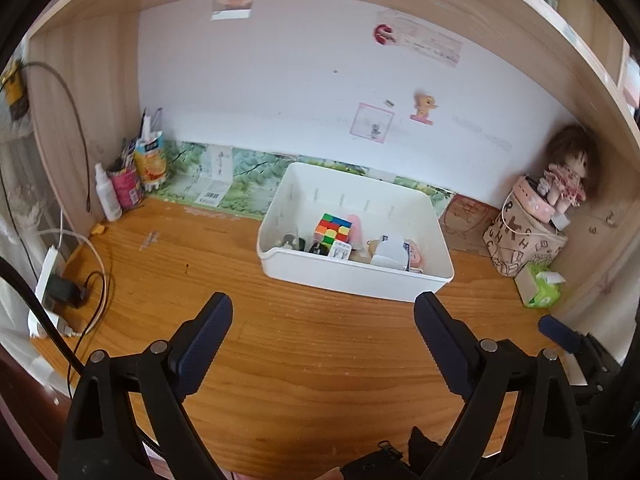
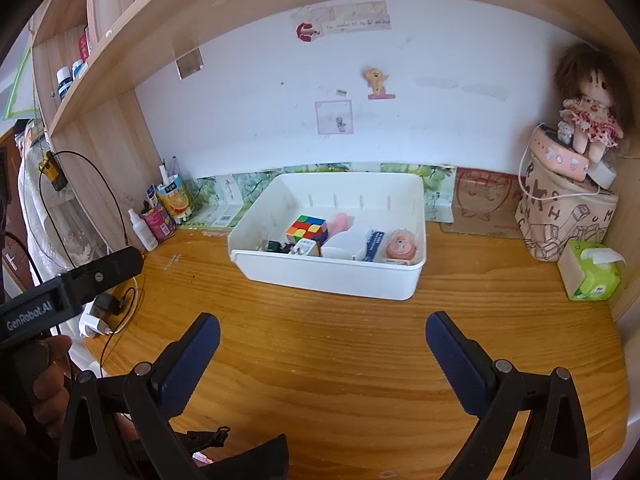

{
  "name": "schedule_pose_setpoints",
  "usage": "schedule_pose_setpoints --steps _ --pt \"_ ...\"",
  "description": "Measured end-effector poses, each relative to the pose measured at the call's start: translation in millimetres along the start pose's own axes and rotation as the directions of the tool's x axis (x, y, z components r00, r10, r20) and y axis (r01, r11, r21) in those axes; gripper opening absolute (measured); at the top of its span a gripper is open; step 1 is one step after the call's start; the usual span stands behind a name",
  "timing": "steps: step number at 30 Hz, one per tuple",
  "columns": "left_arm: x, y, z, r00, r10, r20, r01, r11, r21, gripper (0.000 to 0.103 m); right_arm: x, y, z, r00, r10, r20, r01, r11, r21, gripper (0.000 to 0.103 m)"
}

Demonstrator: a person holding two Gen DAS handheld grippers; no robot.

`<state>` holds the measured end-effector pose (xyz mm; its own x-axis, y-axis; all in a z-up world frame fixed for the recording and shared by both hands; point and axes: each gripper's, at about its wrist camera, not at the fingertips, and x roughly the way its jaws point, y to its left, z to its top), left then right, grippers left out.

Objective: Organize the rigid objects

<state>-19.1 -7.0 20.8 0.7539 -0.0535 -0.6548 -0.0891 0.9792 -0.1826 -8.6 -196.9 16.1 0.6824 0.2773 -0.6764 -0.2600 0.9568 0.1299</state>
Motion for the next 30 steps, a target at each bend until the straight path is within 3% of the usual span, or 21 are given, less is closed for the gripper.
schedule_pose_setpoints --steps 10,30 --pt "10 -20 6 1.000 0.005 0.008 -0.005 0.999 0.039 0.099 -10 -21 6 0.996 -0.064 0.061 0.062 0.998 0.034 0.103" --pt "14 -29 14 0.996 0.065 0.056 -0.068 0.995 0.069 0.101 -27 -16 13 0.982 -0.103 0.155 0.101 0.995 0.022 0.103"
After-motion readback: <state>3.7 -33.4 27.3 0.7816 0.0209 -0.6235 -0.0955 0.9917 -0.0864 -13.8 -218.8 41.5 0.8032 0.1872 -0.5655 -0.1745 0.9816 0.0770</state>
